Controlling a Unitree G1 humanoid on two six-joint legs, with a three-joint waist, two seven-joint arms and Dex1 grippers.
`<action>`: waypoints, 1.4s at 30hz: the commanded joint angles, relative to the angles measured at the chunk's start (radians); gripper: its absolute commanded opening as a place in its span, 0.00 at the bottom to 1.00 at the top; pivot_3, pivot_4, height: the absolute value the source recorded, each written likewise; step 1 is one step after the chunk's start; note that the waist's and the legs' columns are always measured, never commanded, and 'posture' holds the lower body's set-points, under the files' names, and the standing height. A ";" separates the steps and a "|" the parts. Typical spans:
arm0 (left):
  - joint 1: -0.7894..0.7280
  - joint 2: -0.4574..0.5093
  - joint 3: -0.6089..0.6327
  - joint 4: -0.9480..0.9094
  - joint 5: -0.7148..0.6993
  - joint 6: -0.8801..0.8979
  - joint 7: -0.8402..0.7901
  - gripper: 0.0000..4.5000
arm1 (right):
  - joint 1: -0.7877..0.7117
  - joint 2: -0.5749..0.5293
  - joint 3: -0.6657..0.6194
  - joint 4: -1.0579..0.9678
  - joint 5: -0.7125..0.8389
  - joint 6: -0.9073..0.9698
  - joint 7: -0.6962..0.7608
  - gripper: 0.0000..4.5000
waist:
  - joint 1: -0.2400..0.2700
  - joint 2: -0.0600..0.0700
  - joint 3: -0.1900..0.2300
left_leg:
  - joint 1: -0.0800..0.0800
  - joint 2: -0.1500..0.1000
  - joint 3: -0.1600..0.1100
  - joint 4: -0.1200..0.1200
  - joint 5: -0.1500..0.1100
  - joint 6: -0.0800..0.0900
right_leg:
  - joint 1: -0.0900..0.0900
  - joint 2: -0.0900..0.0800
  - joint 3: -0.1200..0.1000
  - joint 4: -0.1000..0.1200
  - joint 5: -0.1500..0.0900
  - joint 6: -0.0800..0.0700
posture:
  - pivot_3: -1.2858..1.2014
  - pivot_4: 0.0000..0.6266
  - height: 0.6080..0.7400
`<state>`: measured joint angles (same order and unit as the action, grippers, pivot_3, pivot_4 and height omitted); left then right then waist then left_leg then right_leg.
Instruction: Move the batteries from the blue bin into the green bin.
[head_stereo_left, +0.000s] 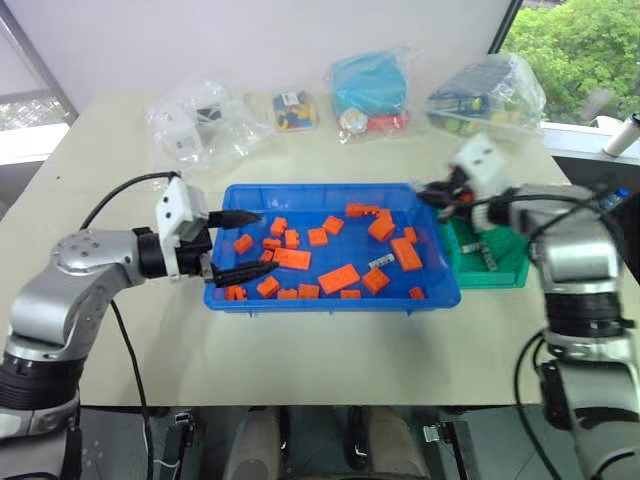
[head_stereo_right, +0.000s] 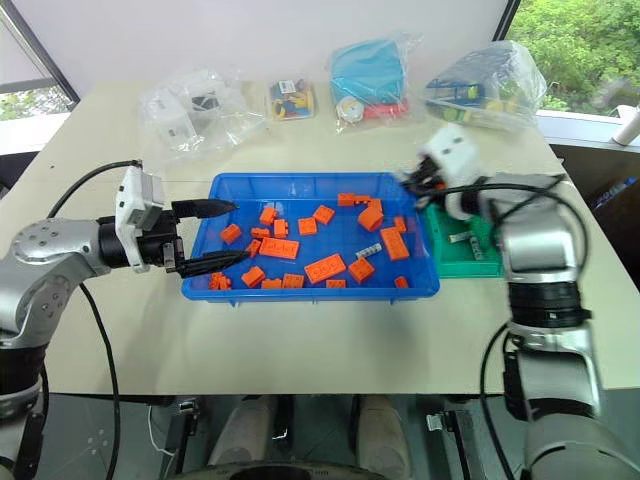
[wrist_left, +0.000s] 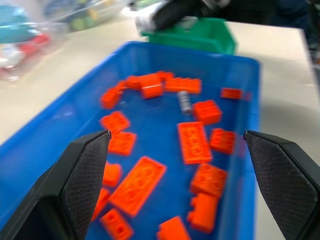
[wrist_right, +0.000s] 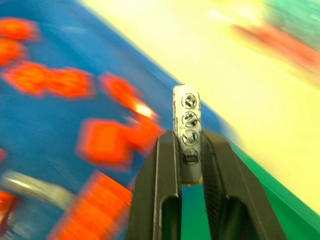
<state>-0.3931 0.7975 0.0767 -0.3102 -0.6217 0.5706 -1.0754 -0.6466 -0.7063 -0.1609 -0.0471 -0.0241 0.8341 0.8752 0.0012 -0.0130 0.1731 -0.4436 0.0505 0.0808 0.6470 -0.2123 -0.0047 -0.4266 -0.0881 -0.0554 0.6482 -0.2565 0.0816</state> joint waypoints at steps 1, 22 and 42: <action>-0.043 -0.002 -0.018 0.005 -0.008 -0.009 -0.031 1.00 | 0.042 -0.069 -0.079 -0.092 0.032 0.063 -0.036 0.01 | 0.003 0.000 0.000 | 0.000 0.000 0.000 0.000 0.000 0.000 | 0.000 0.000 0.000 0.000 0.000 0.000 | 0.52 0.24 0.97; -0.155 -0.058 -0.107 0.075 0.045 -0.040 -0.090 1.00 | -0.080 -0.133 0.342 -0.076 0.163 -0.226 0.263 0.68 | -0.010 0.000 0.001 | 0.000 0.000 -0.001 0.000 0.000 0.000 | 0.000 0.001 0.000 0.000 0.000 0.001 | 0.52 0.24 0.97; -0.011 -0.009 -0.024 -0.062 0.019 -0.023 -0.015 1.00 | -0.249 0.028 0.602 0.590 -0.108 -0.843 0.440 0.68 | -0.013 -0.003 0.000 | 0.001 0.001 -0.001 0.001 0.000 0.000 | 0.002 0.001 0.000 0.000 0.000 0.001 | 0.52 0.24 0.97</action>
<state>-0.3999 0.7823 0.0235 -0.3391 -0.5901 0.5541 -1.0970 -0.9027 -0.6816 0.4430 0.5286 -0.1278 -0.0017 1.2990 -0.0120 -0.0157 0.1728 -0.4423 0.0511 0.0800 0.6483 -0.2120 -0.0046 -0.4246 -0.0867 -0.0552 0.6488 -0.2564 0.0823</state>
